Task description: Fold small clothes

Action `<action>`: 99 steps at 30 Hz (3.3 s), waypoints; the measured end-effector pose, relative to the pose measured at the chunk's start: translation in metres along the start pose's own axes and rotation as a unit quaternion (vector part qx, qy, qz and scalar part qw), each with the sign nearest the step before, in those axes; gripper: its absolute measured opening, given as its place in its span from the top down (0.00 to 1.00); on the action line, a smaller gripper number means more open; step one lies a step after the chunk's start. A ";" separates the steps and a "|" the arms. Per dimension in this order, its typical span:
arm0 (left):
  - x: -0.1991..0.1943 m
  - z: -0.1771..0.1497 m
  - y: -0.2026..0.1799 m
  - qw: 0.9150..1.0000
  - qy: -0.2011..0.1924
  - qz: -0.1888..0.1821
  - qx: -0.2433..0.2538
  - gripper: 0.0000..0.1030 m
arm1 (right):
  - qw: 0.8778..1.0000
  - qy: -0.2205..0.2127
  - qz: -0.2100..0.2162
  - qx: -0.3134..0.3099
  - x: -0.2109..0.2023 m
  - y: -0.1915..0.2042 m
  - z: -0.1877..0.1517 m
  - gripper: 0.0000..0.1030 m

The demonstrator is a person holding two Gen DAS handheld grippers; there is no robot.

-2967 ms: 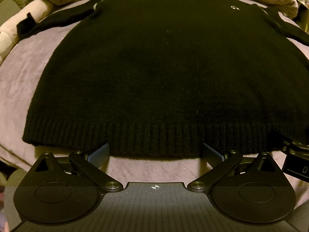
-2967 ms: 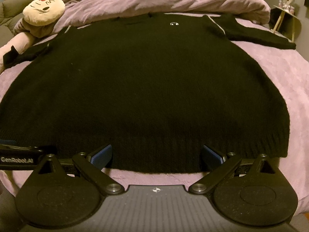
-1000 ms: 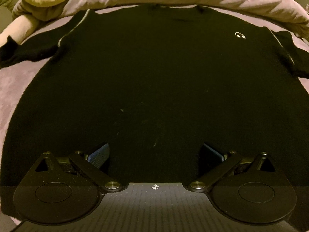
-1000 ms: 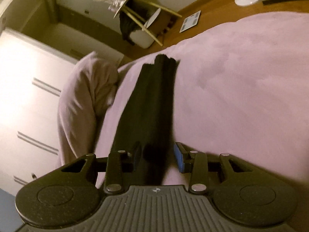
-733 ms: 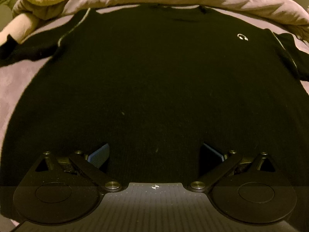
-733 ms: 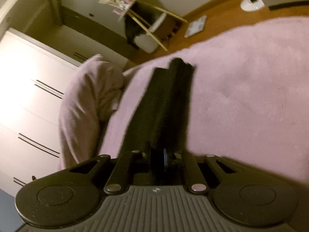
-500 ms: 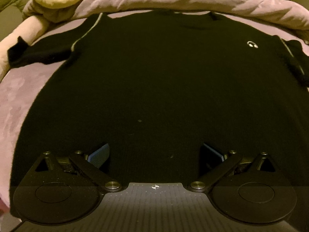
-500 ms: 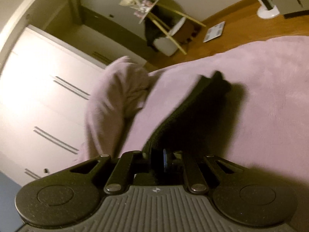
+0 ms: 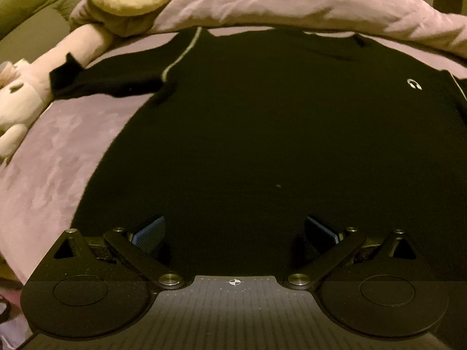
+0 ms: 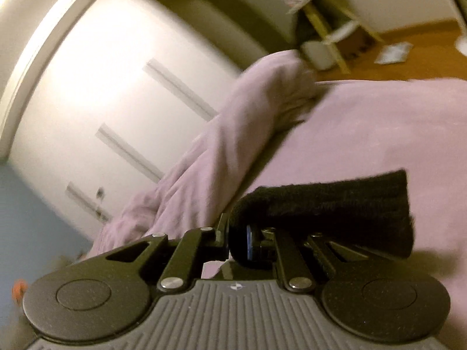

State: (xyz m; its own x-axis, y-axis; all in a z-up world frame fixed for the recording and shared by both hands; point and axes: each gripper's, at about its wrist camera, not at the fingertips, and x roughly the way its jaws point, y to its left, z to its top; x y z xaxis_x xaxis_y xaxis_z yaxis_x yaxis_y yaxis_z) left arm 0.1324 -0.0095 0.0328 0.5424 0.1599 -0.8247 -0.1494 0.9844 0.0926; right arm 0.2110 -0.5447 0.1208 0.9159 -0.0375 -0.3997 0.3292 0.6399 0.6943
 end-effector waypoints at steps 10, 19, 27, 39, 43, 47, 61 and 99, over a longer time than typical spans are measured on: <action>0.007 -0.006 0.012 1.000 0.003 0.018 -0.005 0.00 | 0.924 0.228 0.130 -0.278 0.014 0.156 -0.216 0.82; 0.014 -0.012 0.017 1.000 -0.001 0.007 0.000 0.00 | 0.933 0.239 0.097 -0.251 -0.053 0.114 -0.254 0.57; 0.002 -0.003 -0.041 0.995 -0.049 -0.067 0.059 0.00 | 0.964 0.186 -0.023 -0.191 -0.096 0.023 -0.218 0.58; 0.036 0.024 -0.150 0.970 -0.140 -0.048 0.195 0.13 | 0.975 0.127 0.032 -0.177 -0.106 -0.011 -0.234 0.58; 0.050 0.038 -0.146 0.977 -0.122 -0.073 0.160 0.28 | 0.977 0.121 0.045 -0.171 -0.105 -0.015 -0.235 0.58; 0.046 0.047 -0.138 0.978 -0.104 -0.144 0.111 0.70 | 0.977 0.113 0.049 -0.174 -0.105 -0.016 -0.238 0.58; 0.057 0.073 -0.036 0.964 -0.077 -0.215 -0.135 0.82 | 0.976 0.108 0.049 -0.182 -0.105 -0.017 -0.243 0.58; 0.105 0.083 -0.001 0.973 -0.085 -0.206 -0.064 0.85 | 0.974 0.151 -0.017 -0.169 -0.086 0.029 -0.229 0.60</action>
State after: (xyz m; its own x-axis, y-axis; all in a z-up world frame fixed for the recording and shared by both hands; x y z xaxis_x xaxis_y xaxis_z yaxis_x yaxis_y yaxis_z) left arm 0.2580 0.0119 -0.0077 0.7052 -0.2251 -0.6724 0.0137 0.9524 -0.3045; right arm 0.0888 -0.3471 0.0380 0.7802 0.1316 -0.6115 0.2166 0.8603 0.4615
